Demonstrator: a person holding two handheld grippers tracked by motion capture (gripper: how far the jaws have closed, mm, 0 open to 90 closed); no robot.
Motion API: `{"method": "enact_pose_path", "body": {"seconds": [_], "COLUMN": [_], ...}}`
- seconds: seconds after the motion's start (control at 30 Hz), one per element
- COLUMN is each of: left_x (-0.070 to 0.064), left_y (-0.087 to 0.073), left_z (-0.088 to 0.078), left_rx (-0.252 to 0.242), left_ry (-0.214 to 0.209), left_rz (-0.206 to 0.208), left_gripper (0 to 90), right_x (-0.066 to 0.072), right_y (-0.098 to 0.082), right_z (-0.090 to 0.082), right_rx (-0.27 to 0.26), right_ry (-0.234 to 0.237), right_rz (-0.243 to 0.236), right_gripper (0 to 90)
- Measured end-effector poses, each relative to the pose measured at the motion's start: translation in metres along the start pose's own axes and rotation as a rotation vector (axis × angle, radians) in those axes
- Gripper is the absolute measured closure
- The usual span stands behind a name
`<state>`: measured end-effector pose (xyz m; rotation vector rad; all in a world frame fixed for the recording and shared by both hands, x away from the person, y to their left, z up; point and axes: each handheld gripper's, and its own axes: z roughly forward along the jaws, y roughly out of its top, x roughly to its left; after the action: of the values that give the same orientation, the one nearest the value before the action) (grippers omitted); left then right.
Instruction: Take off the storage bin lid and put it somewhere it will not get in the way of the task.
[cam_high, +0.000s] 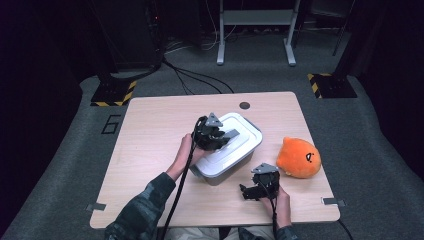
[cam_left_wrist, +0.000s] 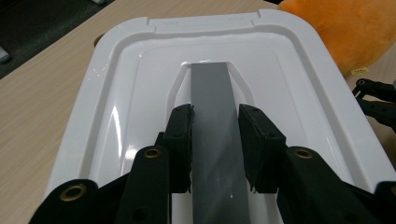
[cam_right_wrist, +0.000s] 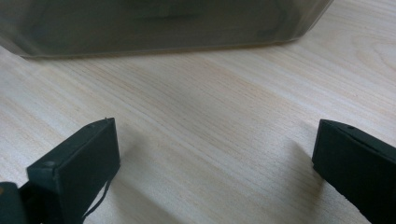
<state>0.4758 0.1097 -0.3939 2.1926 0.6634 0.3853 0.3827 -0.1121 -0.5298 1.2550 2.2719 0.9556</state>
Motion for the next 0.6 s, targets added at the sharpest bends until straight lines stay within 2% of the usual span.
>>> {"method": "enact_pose_path", "body": {"seconds": [0.23,0.6], "left_x": [-0.0013,-0.0019], "left_y": [-0.0001,0.0039], "left_z": [-0.0005,-0.0056], "left_rx": [-0.01,-0.019], "left_ry": [0.009,0.018], "left_rz": [-0.009,0.0], "left_gripper": [66.3,66.4], "right_x": [0.0,-0.0001], "right_y": [0.0,0.0], "right_z": [0.0001,0.0002], "right_rx": [-0.001,-0.002], "right_ry": [-0.001,-0.002], "right_rz": [0.0,-0.001], "right_gripper": [0.0,0.0]}}
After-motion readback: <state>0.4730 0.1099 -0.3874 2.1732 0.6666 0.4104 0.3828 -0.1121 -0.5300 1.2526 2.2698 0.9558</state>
